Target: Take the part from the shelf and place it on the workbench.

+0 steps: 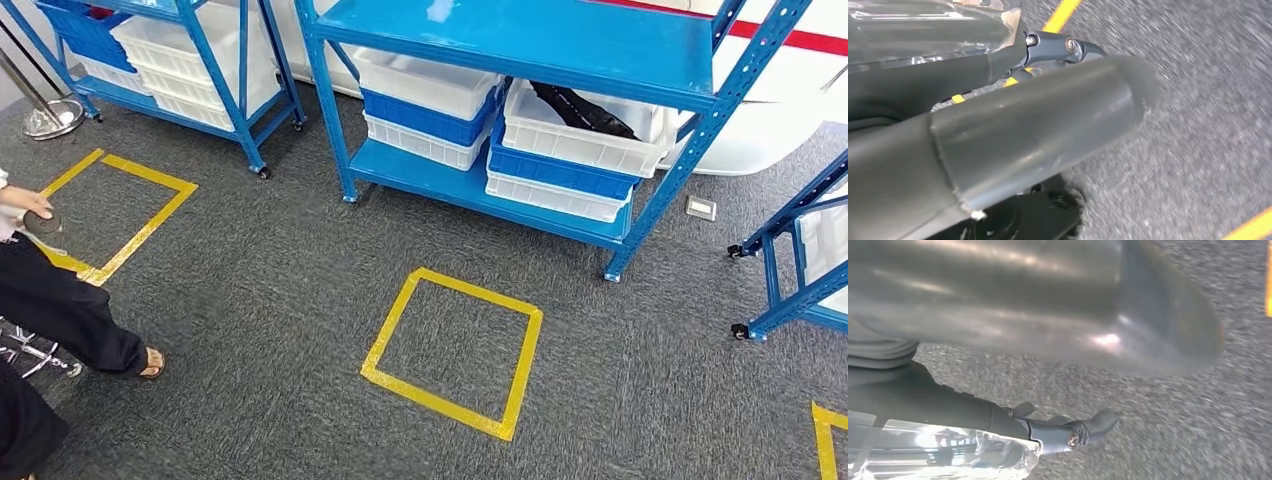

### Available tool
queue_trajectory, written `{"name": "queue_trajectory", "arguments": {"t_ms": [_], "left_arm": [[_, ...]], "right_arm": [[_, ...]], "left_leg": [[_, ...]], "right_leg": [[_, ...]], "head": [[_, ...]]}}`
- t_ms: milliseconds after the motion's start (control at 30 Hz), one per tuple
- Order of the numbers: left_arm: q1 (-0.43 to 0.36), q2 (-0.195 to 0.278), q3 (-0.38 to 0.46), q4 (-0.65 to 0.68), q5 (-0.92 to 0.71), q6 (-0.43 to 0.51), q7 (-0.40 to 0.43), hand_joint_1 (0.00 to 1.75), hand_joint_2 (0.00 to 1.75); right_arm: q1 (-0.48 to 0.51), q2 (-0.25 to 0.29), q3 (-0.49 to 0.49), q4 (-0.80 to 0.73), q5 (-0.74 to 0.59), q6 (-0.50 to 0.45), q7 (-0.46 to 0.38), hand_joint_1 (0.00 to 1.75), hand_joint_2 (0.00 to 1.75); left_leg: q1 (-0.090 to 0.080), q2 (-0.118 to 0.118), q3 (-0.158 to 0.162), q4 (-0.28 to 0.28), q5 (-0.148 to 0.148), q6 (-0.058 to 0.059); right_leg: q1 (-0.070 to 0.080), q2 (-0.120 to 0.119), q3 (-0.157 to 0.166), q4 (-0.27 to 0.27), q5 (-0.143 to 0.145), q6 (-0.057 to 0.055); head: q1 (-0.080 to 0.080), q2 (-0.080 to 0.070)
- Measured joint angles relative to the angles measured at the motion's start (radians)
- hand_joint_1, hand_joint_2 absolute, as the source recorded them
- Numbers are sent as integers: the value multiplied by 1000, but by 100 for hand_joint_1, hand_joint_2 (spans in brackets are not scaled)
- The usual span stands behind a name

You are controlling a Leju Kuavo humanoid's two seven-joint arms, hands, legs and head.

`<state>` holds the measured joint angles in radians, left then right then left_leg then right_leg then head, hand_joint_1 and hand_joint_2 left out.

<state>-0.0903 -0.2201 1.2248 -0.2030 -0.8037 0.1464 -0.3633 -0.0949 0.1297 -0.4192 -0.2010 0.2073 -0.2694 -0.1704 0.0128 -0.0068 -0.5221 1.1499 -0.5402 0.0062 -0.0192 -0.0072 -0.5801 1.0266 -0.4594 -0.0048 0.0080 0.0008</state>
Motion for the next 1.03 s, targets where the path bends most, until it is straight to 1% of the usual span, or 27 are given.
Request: {"name": "queue_trajectory", "arguments": {"t_ms": [33,67,100,133,167,200,233,300,333,367,433,467,500,533,600,633,667,700,733,767,800,833,900,933,967,1000,1033], "left_arm": [[0,-1,0,0,0,0,1,0,0],[0,-1,0,0,-1,0,2,0,0],[1,-1,0,0,-2,0,3,0,0],[2,-1,0,0,-2,1,4,0,0],[2,0,0,0,-3,1,5,0,0],[3,1,0,0,-3,1,6,0,0],[3,3,0,0,-3,1,7,0,0],[3,7,0,0,-5,0,8,0,0],[3,9,0,0,-8,0,8,0,0],[3,11,-1,0,-10,-1,9,0,0],[3,10,-2,0,-15,-1,9,0,0],[2,9,-3,0,-16,-2,8,0,0],[2,8,-3,0,-16,-2,8,0,0],[1,8,-4,0,-17,-2,7,0,0],[0,10,-4,0,-17,-2,7,0,0],[0,10,-4,0,-17,-2,7,0,0],[0,10,-4,0,-17,-2,7,0,0],[1,9,-3,0,-17,-3,7,0,0],[2,8,-3,0,-17,-4,7,0,0],[2,8,-3,0,-17,-6,7,0,0],[2,8,-3,0,-17,-7,7,0,0],[1,8,-3,0,-17,-8,8,0,0],[0,8,-3,0,-17,-8,9,0,0],[-1,8,-3,0,-17,-8,10,0,0],[-1,7,-3,0,-17,-8,10,0,0],[-1,7,-3,0,-17,-8,11,0,0],[-1,7,-3,0,-17,-8,11,0,0]], "right_arm": [[-1,-1,0,0,-1,0,0,0,0],[-2,-1,0,0,-1,0,0,0,0],[-2,0,0,0,-1,0,1,0,0],[-1,0,0,0,-2,0,1,0,0],[0,-1,0,0,-3,0,2,0,0],[1,0,0,0,-3,0,3,0,0],[2,0,-1,0,-4,0,3,0,0],[1,2,-1,1,-4,0,3,0,0],[0,3,-1,1,-3,1,3,0,0],[-1,4,-1,2,-3,1,3,0,0],[-5,4,-1,1,-2,3,2,0,0],[-5,4,-1,0,-1,4,2,0,0],[-6,4,-1,0,-1,4,2,0,0],[-7,4,-1,0,-1,4,1,0,0],[-7,3,-1,0,-1,5,1,0,0],[-5,2,-1,0,-1,5,1,0,0],[-2,1,-1,0,-1,5,2,0,0],[0,0,-1,0,-1,5,2,0,0],[1,-1,-1,0,0,5,2,0,0],[2,-1,-1,1,0,5,3,0,0],[0,-1,-1,1,1,5,3,0,0],[-2,-1,-1,2,2,5,5,0,0],[-7,-2,-1,3,2,5,8,0,0],[-8,-2,-1,2,2,5,10,0,0],[-9,-2,-1,2,2,5,11,0,0],[-9,-2,-2,2,2,5,11,0,0],[-8,-2,-2,2,2,5,11,0,0]], "left_leg": [[1,2,-45,63,-13,-4],[1,2,-91,118,-40,-7],[1,3,-131,154,-75,-9],[1,3,-160,165,-102,-10],[1,3,-177,151,-112,-9],[0,3,-181,112,-95,-4],[-2,4,-177,58,-54,3],[-12,3,-164,-52,69,20],[-16,2,-158,-81,108,26],[-21,2,-154,-95,130,31],[-22,1,-135,-108,126,36],[-20,0,-122,-121,125,41],[-18,1,-106,-134,123,47],[-16,2,-92,-144,118,52],[-18,2,-72,-149,102,58],[-18,0,-60,-149,92,58],[-17,-3,-47,-149,81,56],[-16,-7,-32,-148,70,54],[-15,-10,-16,-148,59,50],[-15,-12,-4,-147,48,45],[-16,-13,5,-146,35,39],[-17,-14,10,-145,25,34],[-17,-14,13,-145,13,25],[-14,-13,15,-144,10,20],[-11,-11,14,-137,4,15],[-9,-9,2,-109,-13,9],[-8,-7,-2,-97,-20,6]], "right_leg": [[1,1,9,-1,-9,-9],[2,2,19,-1,-19,-14],[3,4,30,-1,-29,-16],[4,6,43,-1,-41,-16],[4,9,57,-1,-52,-16],[5,11,74,-1,-64,-14],[5,12,87,-2,-76,-13],[8,16,107,-3,-99,-5],[10,18,112,-5,-109,1],[11,20,116,-8,-116,8],[15,18,129,-20,-127,20],[17,15,131,-12,-133,24],[18,13,121,16,-144,26],[16,10,93,69,-160,27],[14,10,0,206,-193,29],[12,10,-42,252,-195,35],[9,10,-68,262,-177,45],[6,10,-74,233,-141,58],[2,9,-63,169,-92,72],[-1,8,-46,100,-45,81],[-1,7,-26,44,-14,81],[0,7,-13,10,4,72],[5,8,-3,-4,4,45],[3,8,-1,-6,3,34],[1,8,2,-8,2,26],[-2,8,7,-11,-1,18],[-5,9,11,-13,-2,14]], "head": [[0,0],[-1,0],[-1,0],[-1,0],[-1,0],[-1,0],[-1,0],[-3,0],[-3,0],[-4,0],[-5,0],[-4,0],[-4,0],[-2,0],[-3,0],[-3,0],[-3,0],[-3,0],[-2,0],[-2,0],[-1,0],[-2,0],[-4,0],[-4,0],[-5,0],[-6,0],[-6,0]]}}
